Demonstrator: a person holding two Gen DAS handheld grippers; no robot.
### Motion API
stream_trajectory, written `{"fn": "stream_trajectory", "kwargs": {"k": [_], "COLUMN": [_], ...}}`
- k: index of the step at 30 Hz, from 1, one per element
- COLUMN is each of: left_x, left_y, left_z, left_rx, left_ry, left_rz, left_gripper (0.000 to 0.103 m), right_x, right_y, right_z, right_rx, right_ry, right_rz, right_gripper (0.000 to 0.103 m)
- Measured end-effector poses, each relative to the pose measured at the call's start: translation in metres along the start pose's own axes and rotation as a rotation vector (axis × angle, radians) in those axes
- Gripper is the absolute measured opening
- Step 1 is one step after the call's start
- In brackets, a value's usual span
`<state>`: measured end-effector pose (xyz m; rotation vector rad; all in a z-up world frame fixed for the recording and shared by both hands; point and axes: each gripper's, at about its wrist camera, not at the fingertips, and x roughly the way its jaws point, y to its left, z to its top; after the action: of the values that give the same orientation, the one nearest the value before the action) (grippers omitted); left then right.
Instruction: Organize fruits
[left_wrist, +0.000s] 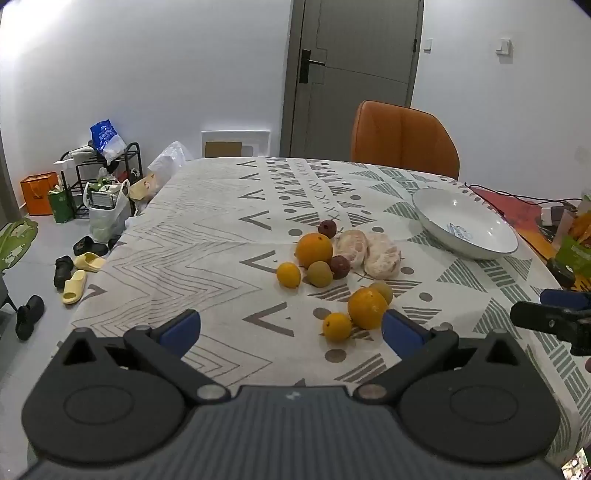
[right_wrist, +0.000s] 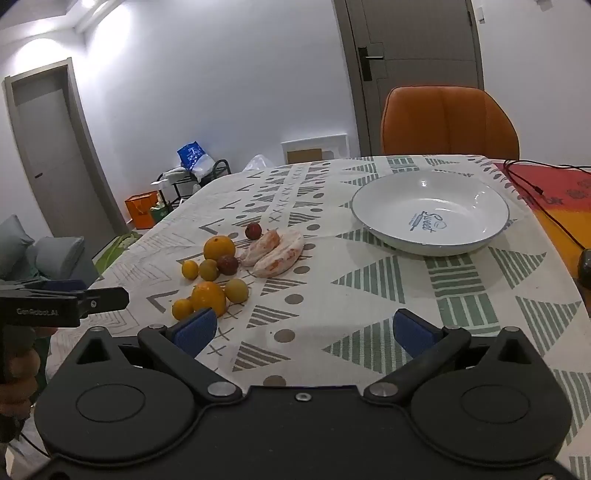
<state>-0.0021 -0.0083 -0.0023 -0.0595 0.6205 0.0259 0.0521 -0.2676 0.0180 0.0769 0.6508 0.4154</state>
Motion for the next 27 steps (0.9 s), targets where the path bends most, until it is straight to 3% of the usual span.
{"fn": "stream_trajectory", "kwargs": {"k": [27], "left_x": [-0.0008], "left_y": [0.0040], "left_z": [0.0023], "left_rx": [-0.014], "left_ry": [0.002], "left_rz": [-0.022], "left_gripper": [0.103], "right_x": [-0.0017], "right_y": [0.0003], "right_z": [0.0025], "right_rx": [-0.008], "right_ry": [0.001], "right_rz": [-0.005], "right_gripper": [0.103]}}
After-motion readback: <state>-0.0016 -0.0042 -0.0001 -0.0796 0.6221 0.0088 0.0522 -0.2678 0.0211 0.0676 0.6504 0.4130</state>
